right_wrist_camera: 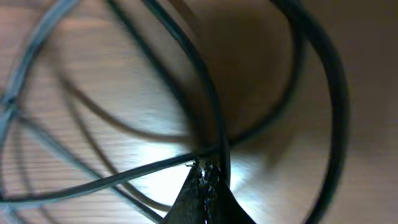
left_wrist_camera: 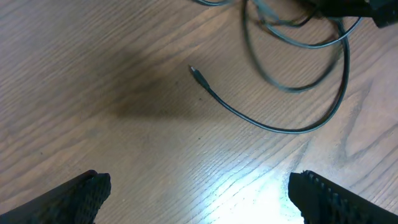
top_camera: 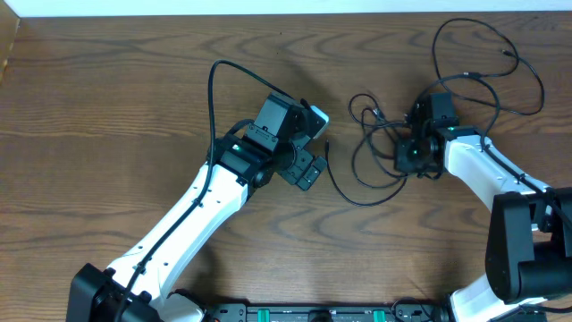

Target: Untangle cables

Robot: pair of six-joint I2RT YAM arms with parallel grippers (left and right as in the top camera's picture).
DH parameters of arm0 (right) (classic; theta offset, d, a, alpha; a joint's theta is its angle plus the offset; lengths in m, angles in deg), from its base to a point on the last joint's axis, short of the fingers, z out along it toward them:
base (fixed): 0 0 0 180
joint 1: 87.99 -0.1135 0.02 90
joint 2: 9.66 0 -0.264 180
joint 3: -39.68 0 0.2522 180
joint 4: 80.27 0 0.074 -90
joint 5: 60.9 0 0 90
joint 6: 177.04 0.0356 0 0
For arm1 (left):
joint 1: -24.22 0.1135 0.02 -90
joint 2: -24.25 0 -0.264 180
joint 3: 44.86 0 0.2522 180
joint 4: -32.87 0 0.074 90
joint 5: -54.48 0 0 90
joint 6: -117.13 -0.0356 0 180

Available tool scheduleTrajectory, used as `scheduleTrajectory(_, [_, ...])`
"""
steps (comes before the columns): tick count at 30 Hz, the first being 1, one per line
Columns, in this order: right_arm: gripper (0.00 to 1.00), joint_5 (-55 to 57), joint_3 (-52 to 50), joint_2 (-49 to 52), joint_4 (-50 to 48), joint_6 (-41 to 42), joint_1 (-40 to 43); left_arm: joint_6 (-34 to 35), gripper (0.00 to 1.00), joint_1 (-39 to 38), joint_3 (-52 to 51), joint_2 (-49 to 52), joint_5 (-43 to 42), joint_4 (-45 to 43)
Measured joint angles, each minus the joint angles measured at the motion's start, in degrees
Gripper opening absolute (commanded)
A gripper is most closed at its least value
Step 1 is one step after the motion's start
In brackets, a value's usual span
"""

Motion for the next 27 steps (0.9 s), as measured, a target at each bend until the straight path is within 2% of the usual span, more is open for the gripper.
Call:
scheduleTrajectory(5, [0.01,10.9,0.0,0.0,3.2,2.1,1.1,0.0,0.98,0.0,0.0,0.0,0.0,0.0])
scheduleTrajectory(12, [0.01,16.5,0.0,0.0,3.1,2.8,11.0,0.0,0.98,0.0,0.0,0.0,0.0,0.0])
scheduleTrajectory(15, [0.01,9.3,-0.1,0.0,1.6,-0.1,14.0,0.0,0.98,0.0,0.0,0.0,0.0,0.0])
scheduleTrajectory(19, [0.05,-2.4,0.0,-0.2,0.2,-4.0,13.2,0.0,0.98,0.0,0.0,0.0,0.0,0.0])
scheduleTrajectory(24, [0.13,-14.8,0.0,-4.9,-3.9,-5.7,9.1,0.0,0.98,0.0,0.0,0.0,0.0,0.0])
scheduleTrajectory(27, [0.13,-17.3,0.1,-5.2,-5.3,-5.8,6.1,0.0,0.98,0.0,0.0,0.0,0.0,0.0])
